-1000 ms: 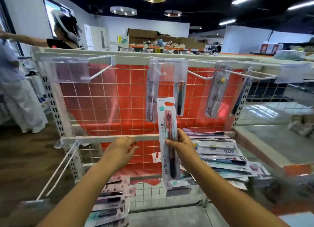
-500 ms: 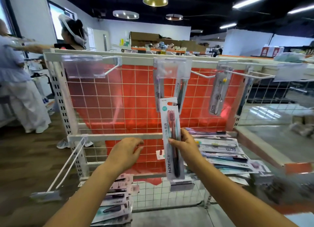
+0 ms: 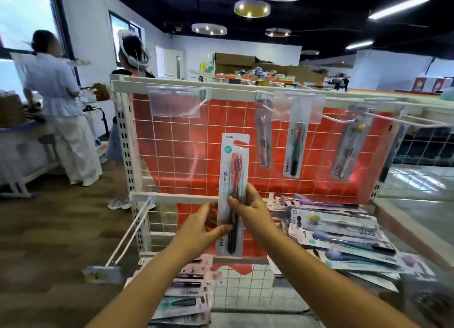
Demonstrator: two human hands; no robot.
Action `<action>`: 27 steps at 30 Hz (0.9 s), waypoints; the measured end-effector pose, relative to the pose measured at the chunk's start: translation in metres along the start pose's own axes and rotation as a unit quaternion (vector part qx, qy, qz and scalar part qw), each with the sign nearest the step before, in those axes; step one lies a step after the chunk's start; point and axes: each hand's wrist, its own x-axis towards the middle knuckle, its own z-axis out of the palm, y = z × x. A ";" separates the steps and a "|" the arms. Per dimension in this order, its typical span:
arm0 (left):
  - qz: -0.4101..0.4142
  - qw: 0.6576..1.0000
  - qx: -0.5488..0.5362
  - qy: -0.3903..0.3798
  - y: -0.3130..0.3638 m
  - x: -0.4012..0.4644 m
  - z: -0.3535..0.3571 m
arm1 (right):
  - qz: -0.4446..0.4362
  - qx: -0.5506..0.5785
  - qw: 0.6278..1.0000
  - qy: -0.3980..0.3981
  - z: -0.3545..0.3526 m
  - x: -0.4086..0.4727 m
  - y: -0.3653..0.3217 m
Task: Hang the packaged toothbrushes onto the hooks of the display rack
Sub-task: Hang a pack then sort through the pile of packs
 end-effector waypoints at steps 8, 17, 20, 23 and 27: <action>-0.051 0.969 -0.233 0.068 -0.008 -0.005 0.005 | 0.030 0.003 0.999 -0.031 0.028 0.004 0.006; -0.073 0.949 -0.266 0.154 -0.022 0.004 -0.022 | 0.014 -0.324 0.944 -0.060 0.015 0.005 0.019; -0.066 0.948 -0.261 0.170 -0.018 0.010 -0.033 | 0.012 -0.443 0.896 -0.039 0.011 0.006 0.025; -0.052 0.949 -0.253 0.182 -0.010 0.015 -0.040 | -0.001 -0.509 0.860 -0.036 0.006 0.006 0.029; -0.052 0.953 -0.234 0.186 -0.004 0.022 -0.047 | 0.003 -0.527 0.848 -0.048 0.002 0.006 0.032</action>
